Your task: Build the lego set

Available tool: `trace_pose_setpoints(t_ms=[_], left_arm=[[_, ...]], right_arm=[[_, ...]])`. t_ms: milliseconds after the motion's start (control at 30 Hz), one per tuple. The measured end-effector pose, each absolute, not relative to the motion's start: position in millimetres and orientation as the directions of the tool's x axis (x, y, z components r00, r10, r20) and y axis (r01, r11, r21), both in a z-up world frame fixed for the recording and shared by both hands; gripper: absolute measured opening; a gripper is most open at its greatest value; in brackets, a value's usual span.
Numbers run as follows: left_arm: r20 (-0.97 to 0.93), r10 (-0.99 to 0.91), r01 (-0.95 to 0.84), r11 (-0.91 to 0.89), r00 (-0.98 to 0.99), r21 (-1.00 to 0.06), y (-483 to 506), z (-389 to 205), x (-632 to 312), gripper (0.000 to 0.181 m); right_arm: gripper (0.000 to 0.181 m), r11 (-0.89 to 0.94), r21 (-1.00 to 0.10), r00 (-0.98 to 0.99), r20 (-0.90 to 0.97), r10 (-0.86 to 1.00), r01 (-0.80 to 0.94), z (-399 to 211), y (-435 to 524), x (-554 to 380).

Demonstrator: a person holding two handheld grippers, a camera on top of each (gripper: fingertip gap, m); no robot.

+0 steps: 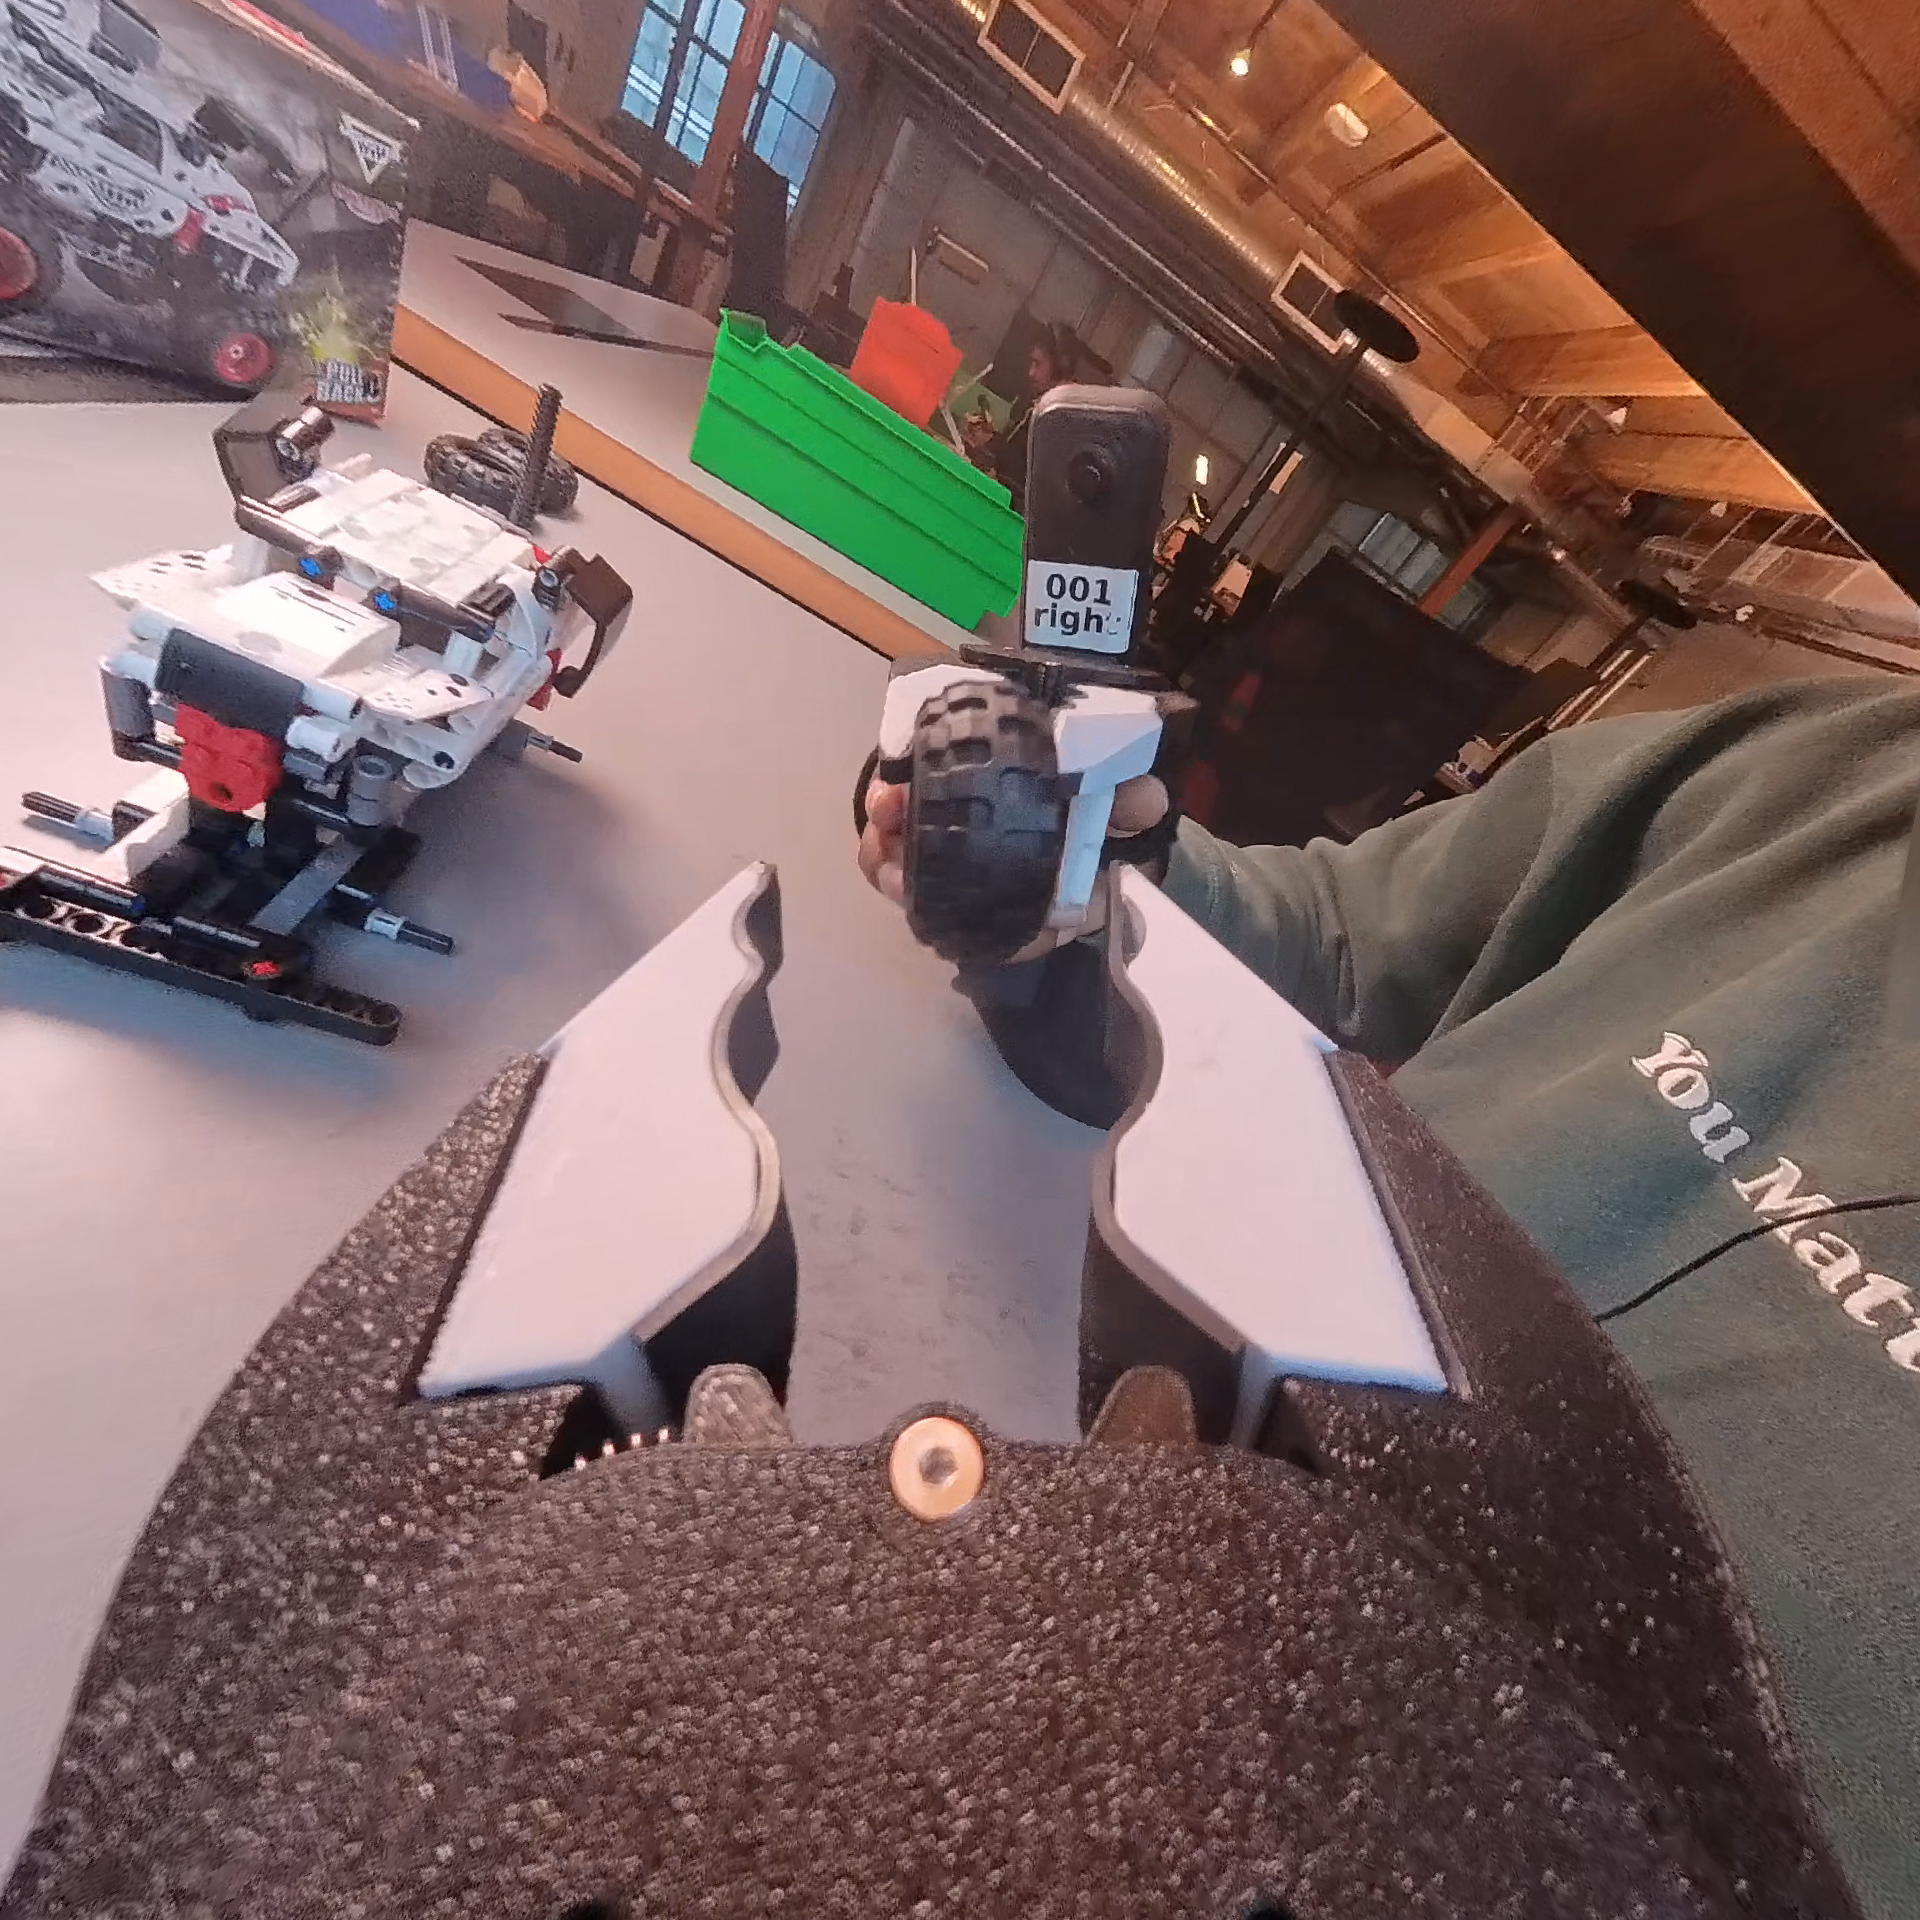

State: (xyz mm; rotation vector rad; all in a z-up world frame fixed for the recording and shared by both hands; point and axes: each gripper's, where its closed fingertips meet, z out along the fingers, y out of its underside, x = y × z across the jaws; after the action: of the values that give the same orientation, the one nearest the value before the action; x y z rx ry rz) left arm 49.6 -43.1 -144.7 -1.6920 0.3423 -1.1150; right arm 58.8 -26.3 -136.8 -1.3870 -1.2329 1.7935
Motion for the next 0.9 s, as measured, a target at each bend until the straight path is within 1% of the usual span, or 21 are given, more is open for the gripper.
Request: trace_pose_setpoints(t_ms=[67,100,133,200,267,333,400,433,467,567,600,667,767,833,900], left_arm=[[0.497,-0.686,0.257,-0.428,0.532,-0.866,-44,-147,54,0.044],[0.481,-0.705,0.246,-0.415,0.521,-0.876,-47,-145,57,0.032],[0.458,-0.72,0.233,-0.396,0.521,-0.888,-50,-142,59,0.027],[0.388,-0.744,0.173,-0.353,0.543,-0.919,-53,-142,61,0.026],[0.282,-0.757,0.073,-0.298,0.59,-0.952,-55,-147,61,0.025],[0.178,-0.777,-0.03,-0.245,0.603,-0.969,-60,-152,63,0.025],[0.069,-0.789,-0.149,-0.2,0.61,-0.968,-63,-163,65,0.025],[0.031,-0.797,-0.189,-0.182,0.603,-0.965,-65,-167,67,0.025],[0.022,-0.794,-0.188,-0.17,0.607,-0.967,-65,-167,67,0.025],[0.103,-0.762,-0.074,-0.194,0.639,-0.978,-58,-155,62,0.023],[0.164,-0.762,-0.008,-0.216,0.627,-0.976,-58,-148,59,0.024],[0.325,-0.758,0.122,-0.313,0.565,-0.942,-57,-140,56,0.044],[0.508,-0.746,0.228,-0.455,0.431,-0.861,-59,-137,62,0.064],[0.557,-0.739,0.244,-0.501,0.379,-0.831,-60,-136,70,0.069],[0.553,-0.743,0.224,-0.506,0.377,-0.833,-60,-137,76,0.065]], right_arm=[[0.026,-0.415,-0.906,-0.322,-0.417,0.85,0.077,-132,-27,59],[0.027,-0.385,-0.92,-0.315,-0.386,0.867,0.067,-131,-28,59],[0.028,-0.354,-0.934,-0.316,-0.352,0.881,0.055,-131,-29,60],[0.028,-0.329,-0.943,-0.338,-0.323,0.884,0.039,-128,-33,62],[0.029,-0.25,-0.967,-0.345,-0.249,0.905,0.043,-132,-35,64],[0.029,-0.094,-0.994,-0.348,-0.104,0.932,0.048,-139,-41,65],[0.04,0.068,-0.996,-0.359,0.045,0.932,0.052,-147,-52,65],[0.037,0.153,-0.987,-0.34,0.129,0.931,0.043,-149,-54,65],[0.029,0.24,-0.97,-0.309,0.22,0.925,0.028,-150,-52,65],[0.027,0.397,-0.918,-0.197,0.394,0.898,-0.028,-139,-44,68],[0.027,0.471,-0.88,-0.134,0.474,0.87,-0.057,-132,-40,69],[0.027,0.643,-0.763,-0.013,0.645,0.764,-0.068,-127,-32,71],[0.026,0.855,-0.516,0.093,0.851,0.518,-0.04,-132,-37,68],[0.027,0.929,-0.368,0.151,0.917,0.37,-0.041,-131,-49,65],[0.027,0.961,-0.27,0.16,0.948,0.276,-0.058,-134,-63,62]])
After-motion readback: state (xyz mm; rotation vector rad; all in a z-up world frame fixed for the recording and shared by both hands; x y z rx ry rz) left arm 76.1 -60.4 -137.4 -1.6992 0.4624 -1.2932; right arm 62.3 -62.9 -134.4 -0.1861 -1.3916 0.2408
